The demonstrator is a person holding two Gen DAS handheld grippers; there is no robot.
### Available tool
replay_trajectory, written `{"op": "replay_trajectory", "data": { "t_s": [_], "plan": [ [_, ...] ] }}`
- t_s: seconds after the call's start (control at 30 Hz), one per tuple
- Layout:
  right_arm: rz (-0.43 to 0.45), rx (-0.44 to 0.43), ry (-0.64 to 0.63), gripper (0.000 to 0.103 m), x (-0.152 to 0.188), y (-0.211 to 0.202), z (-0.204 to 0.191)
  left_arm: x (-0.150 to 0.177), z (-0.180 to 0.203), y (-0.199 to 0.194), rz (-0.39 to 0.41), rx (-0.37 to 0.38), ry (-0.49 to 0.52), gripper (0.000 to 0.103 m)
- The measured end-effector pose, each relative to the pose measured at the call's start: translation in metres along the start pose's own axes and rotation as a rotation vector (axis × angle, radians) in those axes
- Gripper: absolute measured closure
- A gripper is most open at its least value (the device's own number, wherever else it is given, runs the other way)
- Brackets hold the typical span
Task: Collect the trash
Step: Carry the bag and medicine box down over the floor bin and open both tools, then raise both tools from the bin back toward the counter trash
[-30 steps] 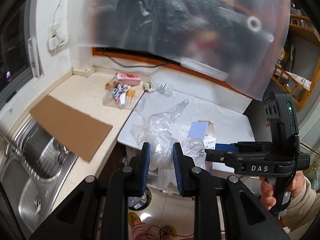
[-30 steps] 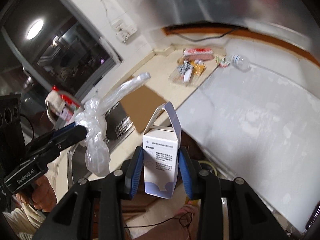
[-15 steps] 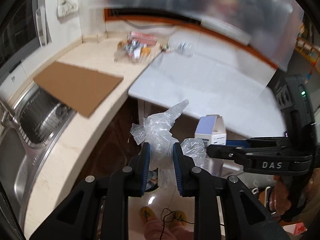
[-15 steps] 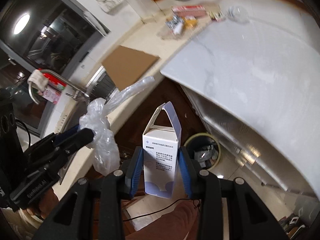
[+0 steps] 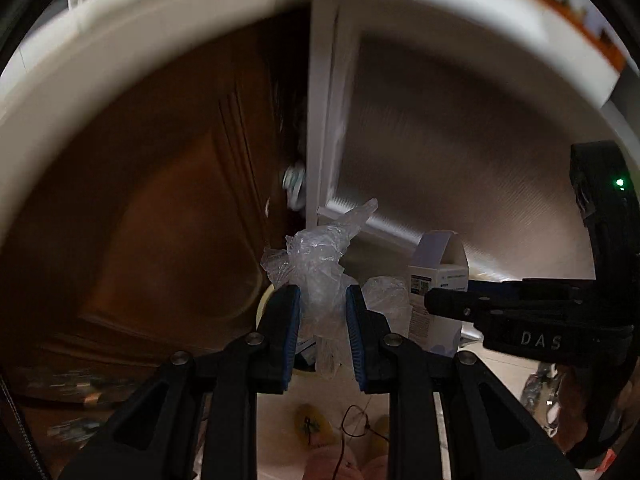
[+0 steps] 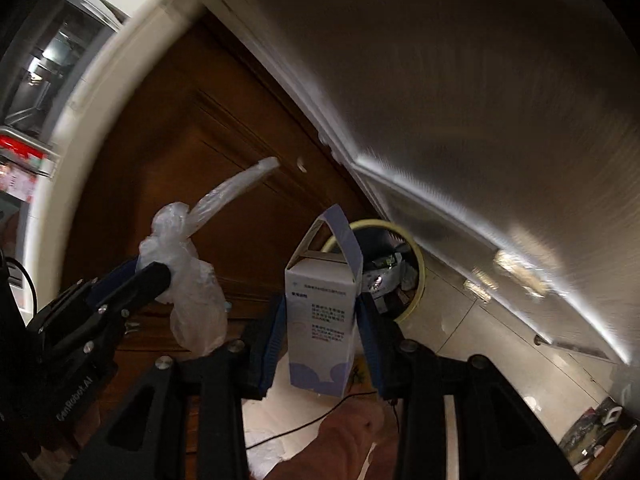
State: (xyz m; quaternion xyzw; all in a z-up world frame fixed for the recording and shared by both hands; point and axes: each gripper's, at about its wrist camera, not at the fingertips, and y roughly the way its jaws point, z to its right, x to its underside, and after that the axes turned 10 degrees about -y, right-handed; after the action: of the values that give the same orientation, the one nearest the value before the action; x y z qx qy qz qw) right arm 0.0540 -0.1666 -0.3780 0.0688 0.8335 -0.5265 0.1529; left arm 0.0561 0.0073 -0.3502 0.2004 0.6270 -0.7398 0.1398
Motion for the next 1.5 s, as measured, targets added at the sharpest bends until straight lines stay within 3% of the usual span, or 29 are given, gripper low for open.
{"op": "replay_trajectory", "data": {
  "t_s": [0.2, 0.33, 0.47, 0.67, 0.9, 1.33, 1.5],
  "plan": [
    [-0.031, 0.017, -0.009, 0.065, 0.006, 0.101, 0.024, 0.025, -0.026, 0.1, -0.036, -0.013, -0.037, 0.081],
    [-0.056, 0.045, -0.036, 0.064, 0.009, 0.151, 0.035, 0.039, -0.036, 0.14, -0.049, -0.019, -0.055, 0.073],
    [-0.064, 0.062, -0.025, 0.057, 0.015, 0.18, 0.05, 0.044, -0.046, 0.173, -0.08, -0.046, -0.059, 0.046],
    [-0.071, 0.081, -0.01, 0.054, 0.023, 0.191, 0.055, 0.049, -0.058, 0.19, -0.115, -0.05, -0.122, 0.045],
    [-0.075, 0.09, -0.034, 0.054, 0.023, 0.174, 0.045, 0.043, -0.057, 0.181, -0.128, -0.05, -0.161, 0.045],
    [-0.025, 0.122, -0.059, 0.054, 0.002, 0.072, 0.014, 0.0, -0.023, 0.083, -0.142, -0.087, -0.194, 0.045],
    [-0.03, 0.129, -0.063, 0.054, -0.005, 0.021, -0.001, -0.018, -0.005, 0.028, -0.16, -0.105, -0.202, 0.045]
  ]
}}
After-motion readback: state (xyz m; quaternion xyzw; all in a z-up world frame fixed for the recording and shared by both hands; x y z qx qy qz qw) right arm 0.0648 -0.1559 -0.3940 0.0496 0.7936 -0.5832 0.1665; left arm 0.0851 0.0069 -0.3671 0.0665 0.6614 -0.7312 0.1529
